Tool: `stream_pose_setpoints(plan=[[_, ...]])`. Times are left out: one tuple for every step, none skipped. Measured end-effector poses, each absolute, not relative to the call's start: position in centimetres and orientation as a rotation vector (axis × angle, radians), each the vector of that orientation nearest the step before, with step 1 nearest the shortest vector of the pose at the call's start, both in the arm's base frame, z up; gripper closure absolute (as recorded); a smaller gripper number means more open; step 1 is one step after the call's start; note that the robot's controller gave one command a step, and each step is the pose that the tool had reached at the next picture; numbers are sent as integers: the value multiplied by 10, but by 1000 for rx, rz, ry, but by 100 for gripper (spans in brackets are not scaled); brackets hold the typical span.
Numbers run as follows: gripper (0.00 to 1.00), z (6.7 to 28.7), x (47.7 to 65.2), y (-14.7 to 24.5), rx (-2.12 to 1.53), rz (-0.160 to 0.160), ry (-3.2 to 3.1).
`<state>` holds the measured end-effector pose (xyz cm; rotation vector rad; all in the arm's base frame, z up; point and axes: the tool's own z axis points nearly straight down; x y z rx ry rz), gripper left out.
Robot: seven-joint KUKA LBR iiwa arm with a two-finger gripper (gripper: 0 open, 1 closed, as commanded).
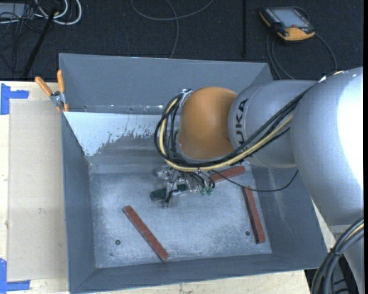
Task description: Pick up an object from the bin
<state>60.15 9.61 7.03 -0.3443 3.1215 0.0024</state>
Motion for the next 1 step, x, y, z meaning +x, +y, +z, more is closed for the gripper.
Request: stream_pose_setpoints(plan=[[100, 225, 572, 84, -337, 1, 3119]])
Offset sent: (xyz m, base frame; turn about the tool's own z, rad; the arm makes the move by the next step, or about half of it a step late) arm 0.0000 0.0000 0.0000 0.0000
